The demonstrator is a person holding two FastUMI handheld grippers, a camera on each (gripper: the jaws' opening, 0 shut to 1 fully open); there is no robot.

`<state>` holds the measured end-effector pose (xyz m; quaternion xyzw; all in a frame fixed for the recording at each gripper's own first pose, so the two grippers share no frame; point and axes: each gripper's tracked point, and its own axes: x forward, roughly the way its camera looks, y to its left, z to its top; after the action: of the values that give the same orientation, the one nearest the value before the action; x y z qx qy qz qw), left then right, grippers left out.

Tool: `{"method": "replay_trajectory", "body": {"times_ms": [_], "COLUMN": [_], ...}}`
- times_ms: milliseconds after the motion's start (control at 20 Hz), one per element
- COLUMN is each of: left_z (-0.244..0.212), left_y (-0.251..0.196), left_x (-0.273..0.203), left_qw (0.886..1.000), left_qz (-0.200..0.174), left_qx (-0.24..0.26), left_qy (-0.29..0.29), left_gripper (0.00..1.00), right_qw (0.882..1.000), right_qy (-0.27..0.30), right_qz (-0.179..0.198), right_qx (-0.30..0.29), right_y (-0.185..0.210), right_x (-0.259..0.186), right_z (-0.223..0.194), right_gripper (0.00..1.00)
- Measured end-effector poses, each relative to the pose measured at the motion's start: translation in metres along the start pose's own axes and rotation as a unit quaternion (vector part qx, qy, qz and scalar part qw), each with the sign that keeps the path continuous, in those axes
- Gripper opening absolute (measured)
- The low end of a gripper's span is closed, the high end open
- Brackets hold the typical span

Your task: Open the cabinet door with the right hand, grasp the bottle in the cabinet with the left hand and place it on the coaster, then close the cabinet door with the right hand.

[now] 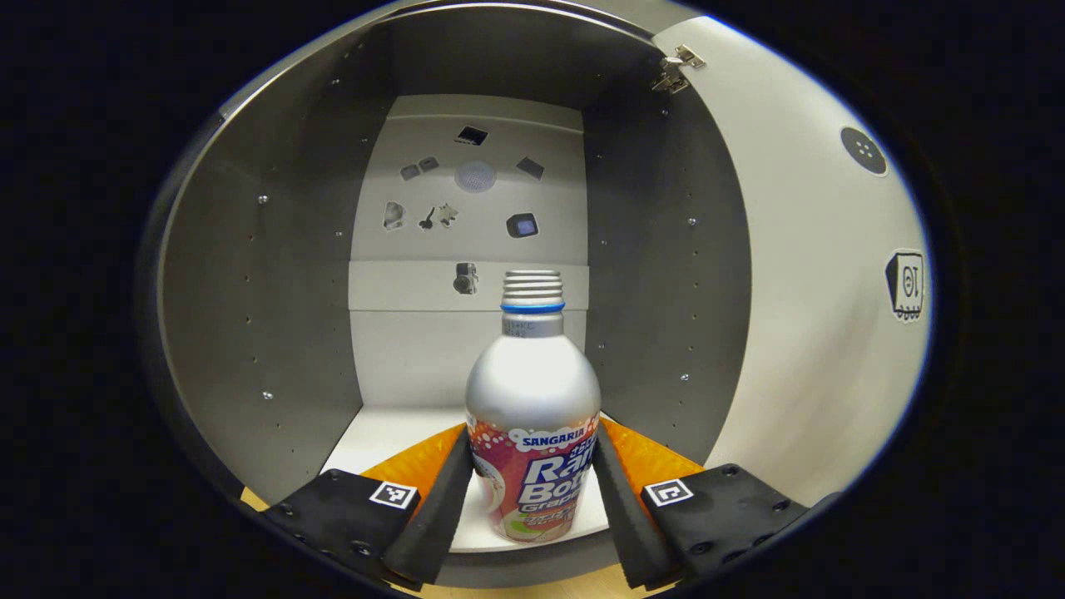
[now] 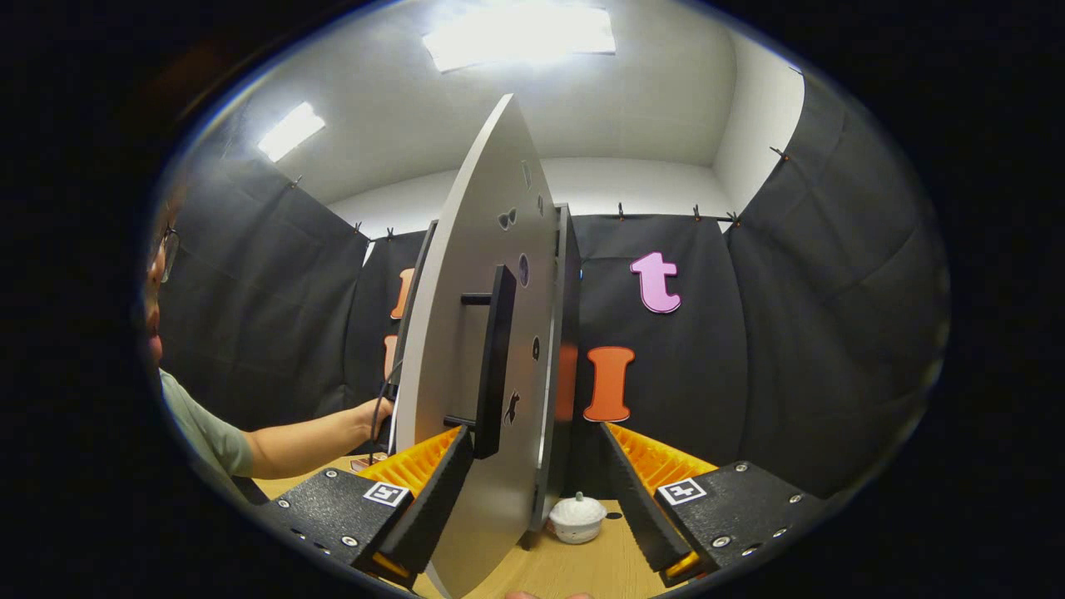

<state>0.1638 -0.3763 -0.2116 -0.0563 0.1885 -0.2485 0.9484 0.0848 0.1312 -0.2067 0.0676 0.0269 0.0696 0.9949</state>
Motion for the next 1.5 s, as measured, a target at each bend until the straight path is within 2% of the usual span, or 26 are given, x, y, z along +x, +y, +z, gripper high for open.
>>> {"method": "replay_trajectory", "body": {"times_ms": [450,600,950,1300,1500], "left_z": [0.009,0.006,-0.011,-0.033,-0.049], "left_y": [0.021,0.028,0.053,0.077,0.093], "left_x": [-0.079,-0.106,-0.161,-0.211,-0.234], "left_qw": [0.999,0.999,0.997,0.997,0.996], "left_qz": [0.009,0.014,0.028,0.042,0.052], "left_qx": [0.024,0.032,0.051,0.049,0.051], "left_qy": [-0.029,-0.036,-0.05,-0.051,-0.051], "left_gripper": [0.84,0.84,0.84,0.84,0.84], "right_qw": [0.999,0.999,0.999,0.997,0.997], "right_qy": [-0.012,-0.021,-0.021,-0.032,-0.037], "right_qz": [-0.032,-0.03,-0.042,-0.066,-0.068], "right_qx": [-0.004,-0.004,-0.011,0.007,0.009], "right_y": [-0.006,-0.002,-0.007,-0.01,-0.01], "right_x": [-0.004,-0.004,-0.002,-0.003,-0.003], "right_z": [0.009,0.012,0.013,0.015,0.017], "right_gripper": [0.93,0.93,0.93,0.93,0.93]}}
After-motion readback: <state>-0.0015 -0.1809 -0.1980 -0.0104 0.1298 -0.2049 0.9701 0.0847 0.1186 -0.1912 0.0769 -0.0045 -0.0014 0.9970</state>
